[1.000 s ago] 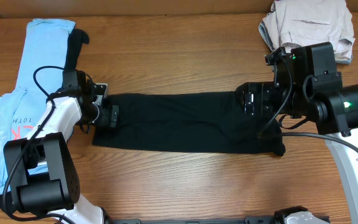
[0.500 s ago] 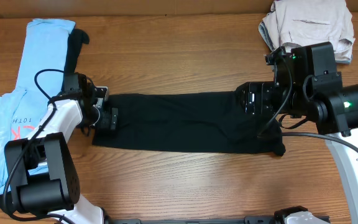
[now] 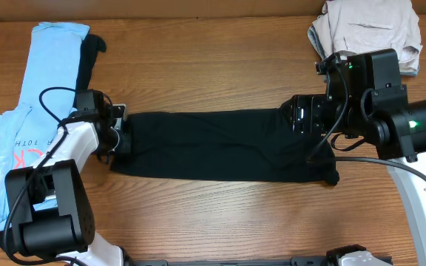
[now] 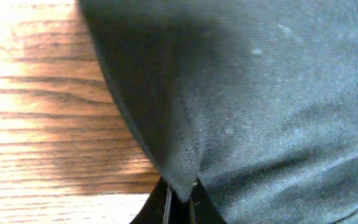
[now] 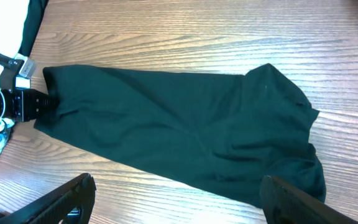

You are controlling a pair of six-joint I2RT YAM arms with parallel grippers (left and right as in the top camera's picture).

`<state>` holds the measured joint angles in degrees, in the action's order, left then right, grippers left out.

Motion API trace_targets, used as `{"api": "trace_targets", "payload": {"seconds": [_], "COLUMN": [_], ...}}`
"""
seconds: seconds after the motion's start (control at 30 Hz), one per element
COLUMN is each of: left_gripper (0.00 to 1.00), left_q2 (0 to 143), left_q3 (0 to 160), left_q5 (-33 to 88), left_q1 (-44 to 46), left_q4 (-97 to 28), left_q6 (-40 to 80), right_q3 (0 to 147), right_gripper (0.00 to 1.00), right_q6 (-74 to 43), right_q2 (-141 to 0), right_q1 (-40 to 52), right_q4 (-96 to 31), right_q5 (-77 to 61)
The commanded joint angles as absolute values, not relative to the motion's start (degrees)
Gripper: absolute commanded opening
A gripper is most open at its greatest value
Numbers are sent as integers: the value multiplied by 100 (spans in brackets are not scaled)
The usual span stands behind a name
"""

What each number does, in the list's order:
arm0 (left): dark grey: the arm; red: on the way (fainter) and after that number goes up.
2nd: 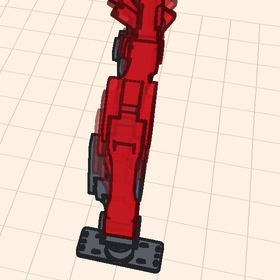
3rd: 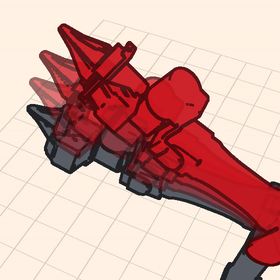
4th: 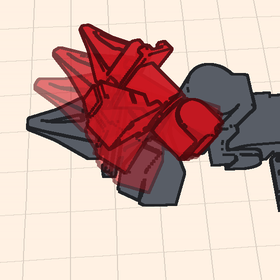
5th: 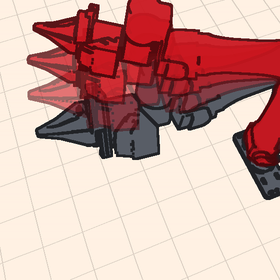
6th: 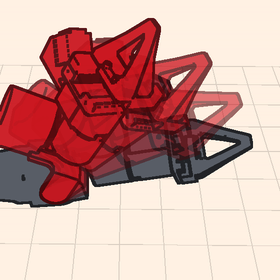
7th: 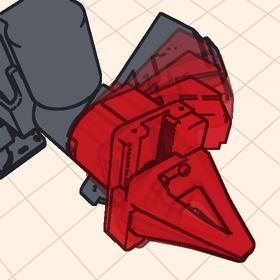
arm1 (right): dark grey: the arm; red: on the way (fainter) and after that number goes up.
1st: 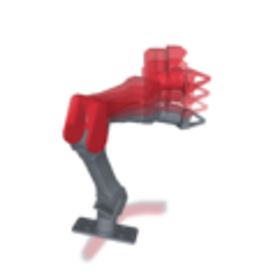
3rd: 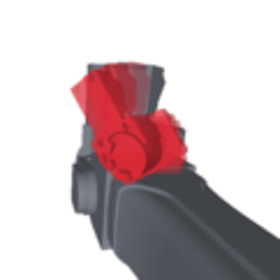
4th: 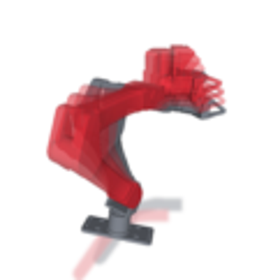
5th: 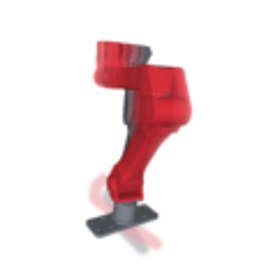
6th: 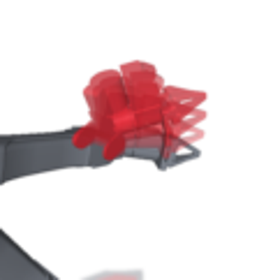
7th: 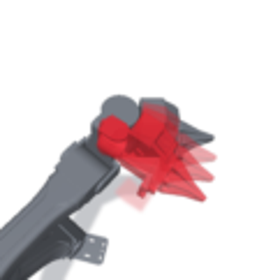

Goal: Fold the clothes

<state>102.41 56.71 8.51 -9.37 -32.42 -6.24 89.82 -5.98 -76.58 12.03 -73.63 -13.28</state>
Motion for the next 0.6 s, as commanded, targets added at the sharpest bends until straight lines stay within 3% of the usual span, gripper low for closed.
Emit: {"api": "trace_targets", "payload": {"seconds": [0.0, 0.3, 0.57], "left_gripper": [4, 4, 4], "left_q2": [10381, 10381, 10381], "left_q3": [5627, 7793, 9223], "left_q5": [716, 703, 965], "left_q1": [-1249, -1953, -1597], "left_q4": [-3299, -5240, -6587], "left_q6": [-246, -585, -773], "right_q3": [9004, 9004, 9004], "right_gripper": [88, 87, 84], "right_q6": [-565, -565, -565], "right_q2": [-7669, -7701, -7922], "right_q1": [1205, 1203, 1203], "right_q4": [-7310, -7216, -7223], "right_q5": [-1356, -1354, -1354]}}
